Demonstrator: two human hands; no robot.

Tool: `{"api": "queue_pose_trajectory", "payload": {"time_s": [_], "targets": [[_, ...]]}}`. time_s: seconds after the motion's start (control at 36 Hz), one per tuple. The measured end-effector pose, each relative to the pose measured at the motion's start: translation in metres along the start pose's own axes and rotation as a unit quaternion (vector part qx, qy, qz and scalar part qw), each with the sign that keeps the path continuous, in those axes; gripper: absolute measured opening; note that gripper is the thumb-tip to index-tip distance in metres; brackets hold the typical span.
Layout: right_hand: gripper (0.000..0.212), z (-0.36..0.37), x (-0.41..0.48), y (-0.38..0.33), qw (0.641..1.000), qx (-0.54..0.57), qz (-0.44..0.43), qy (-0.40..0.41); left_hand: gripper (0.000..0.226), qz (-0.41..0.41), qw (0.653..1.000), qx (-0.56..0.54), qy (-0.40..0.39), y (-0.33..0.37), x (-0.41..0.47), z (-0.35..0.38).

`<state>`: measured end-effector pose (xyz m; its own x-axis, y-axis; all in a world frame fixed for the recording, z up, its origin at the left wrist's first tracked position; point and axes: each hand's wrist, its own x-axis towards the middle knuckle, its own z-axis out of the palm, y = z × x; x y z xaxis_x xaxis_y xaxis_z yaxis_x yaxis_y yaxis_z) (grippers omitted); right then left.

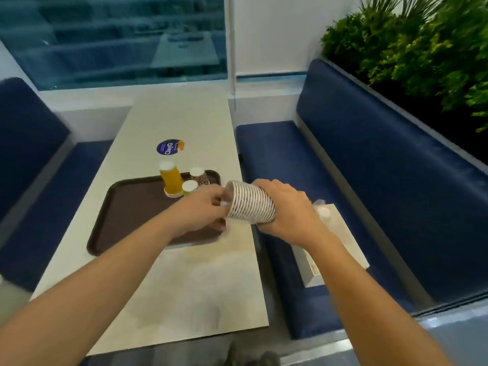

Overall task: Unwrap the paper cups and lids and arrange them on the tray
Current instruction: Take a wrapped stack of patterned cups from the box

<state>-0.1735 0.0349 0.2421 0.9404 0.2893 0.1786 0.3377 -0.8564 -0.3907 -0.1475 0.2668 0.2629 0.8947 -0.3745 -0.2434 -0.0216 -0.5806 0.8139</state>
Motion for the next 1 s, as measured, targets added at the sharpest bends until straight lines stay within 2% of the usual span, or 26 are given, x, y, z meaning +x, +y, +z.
{"api": "queue_pose_trajectory", "payload": {"time_s": [0.06, 0.08, 0.14, 0.19, 0.25, 0.28, 0.31, 0.36, 0.42, 0.47, 0.5, 0.56, 0.61, 0.64, 0.69, 0.72, 0.75, 0.78, 0.83, 0.86, 0.89, 0.92, 0.94, 0.97, 1.0], "targets": [[0.074, 0.010, 0.006, -0.018, 1.000, 0.009, 0.001, -0.014, 0.016, 0.053, 0.991, 0.101, 0.074, -0.011, -0.014, -0.022], [0.073, 0.016, 0.009, -0.024, 1.000, 0.017, 0.008, -0.014, 0.007, 0.068, 0.986, 0.094, 0.124, -0.019, -0.020, -0.032], [0.069, 0.025, 0.011, -0.034, 0.999, 0.035, 0.030, -0.004, 0.003, 0.063, 0.968, -0.066, 0.234, -0.032, -0.033, -0.056], [0.066, 0.030, 0.009, -0.031, 0.996, 0.054, 0.066, 0.002, 0.009, 0.041, 0.905, -0.273, 0.323, -0.040, -0.041, -0.078], [0.065, 0.038, 0.009, -0.035, 0.995, 0.051, 0.087, 0.003, 0.014, 0.020, 0.846, -0.368, 0.386, -0.049, -0.056, -0.103], [0.064, 0.042, 0.010, -0.039, 0.995, 0.046, 0.091, -0.001, 0.015, 0.008, 0.831, -0.380, 0.406, -0.053, -0.062, -0.113], [0.063, 0.046, 0.011, -0.044, 0.995, 0.043, 0.093, -0.007, 0.016, -0.002, 0.829, -0.376, 0.415, -0.057, -0.067, -0.119], [0.059, 0.052, 0.014, -0.058, 0.994, 0.044, 0.095, -0.014, 0.024, -0.012, 0.848, -0.349, 0.398, -0.063, -0.077, -0.126], [0.058, 0.057, 0.016, -0.069, 0.994, 0.052, 0.095, -0.011, 0.041, -0.007, 0.882, -0.319, 0.346, -0.060, -0.084, -0.126], [0.058, 0.062, 0.018, -0.079, 0.995, 0.053, 0.087, -0.012, 0.050, 0.016, 0.927, -0.222, 0.301, -0.061, -0.090, -0.127], [0.056, 0.064, 0.019, -0.082, 0.995, 0.050, 0.083, -0.018, 0.042, 0.024, 0.942, -0.150, 0.299, -0.061, -0.092, -0.128], [0.052, 0.065, 0.021, -0.088, 0.995, 0.050, 0.080, -0.028, 0.018, 0.017, 0.937, -0.065, 0.342, -0.065, -0.094, -0.137], [0.054, 0.066, 0.022, -0.088, 0.993, 0.067, 0.089, -0.031, 0.021, 0.012, 0.899, -0.135, 0.417, -0.070, -0.091, -0.151], [0.057, 0.066, 0.021, -0.088, 0.992, 0.081, 0.096, -0.031, 0.023, 0.013, 0.865, -0.229, 0.445, -0.071, -0.090, -0.161], [0.064, 0.066, 0.018, -0.086, 0.986, 0.122, 0.113, -0.026, 0.029, 0.038, 0.772, -0.457, 0.441, -0.070, -0.087, -0.171], [0.067, 0.066, 0.015, -0.085, 0.980, 0.154, 0.122, -0.018, 0.036, 0.049, 0.738, -0.530, 0.415, -0.070, -0.085, -0.171], [0.072, 0.065, 0.013, -0.086, 0.974, 0.188, 0.128, -0.008, 0.043, 0.045, 0.736, -0.552, 0.389, -0.067, -0.085, -0.167], [0.076, 0.063, 0.011, -0.089, 0.967, 0.218, 0.129, -0.003, 0.052, 0.027, 0.767, -0.531, 0.360, -0.064, -0.085, -0.159], [0.082, 0.058, 0.012, -0.100, 0.960, 0.253, 0.116, -0.014, 0.095, -0.006, 0.851, -0.449, 0.272, -0.059, -0.082, -0.135], [0.084, 0.057, 0.015, -0.106, 0.958, 0.264, 0.107, -0.026, 0.116, -0.007, 0.880, -0.422, 0.219, -0.055, -0.082, -0.120], [0.086, 0.056, 0.018, -0.113, 0.954, 0.280, 0.097, -0.036, 0.124, -0.002, 0.900, -0.401, 0.171, -0.051, -0.080, -0.106], [0.088, 0.056, 0.022, -0.119, 0.950, 0.297, 0.086, -0.043, 0.119, 0.011, 0.915, -0.380, 0.138, -0.047, -0.076, -0.093], [0.090, 0.057, 0.026, -0.125, 0.945, 0.314, 0.077, -0.050, 0.104, 0.026, 0.928, -0.348, 0.133, -0.043, -0.069, -0.083], [0.093, 0.058, 0.028, -0.131, 0.938, 0.333, 0.071, -0.058, 0.095, 0.038, 0.935, -0.320, 0.149, -0.041, -0.063, -0.075], [0.097, 0.059, 0.030, -0.134, 0.932, 0.350, 0.064, -0.065, 0.095, 0.044, 0.934, -0.309, 0.176, -0.039, -0.054, -0.071]]}}
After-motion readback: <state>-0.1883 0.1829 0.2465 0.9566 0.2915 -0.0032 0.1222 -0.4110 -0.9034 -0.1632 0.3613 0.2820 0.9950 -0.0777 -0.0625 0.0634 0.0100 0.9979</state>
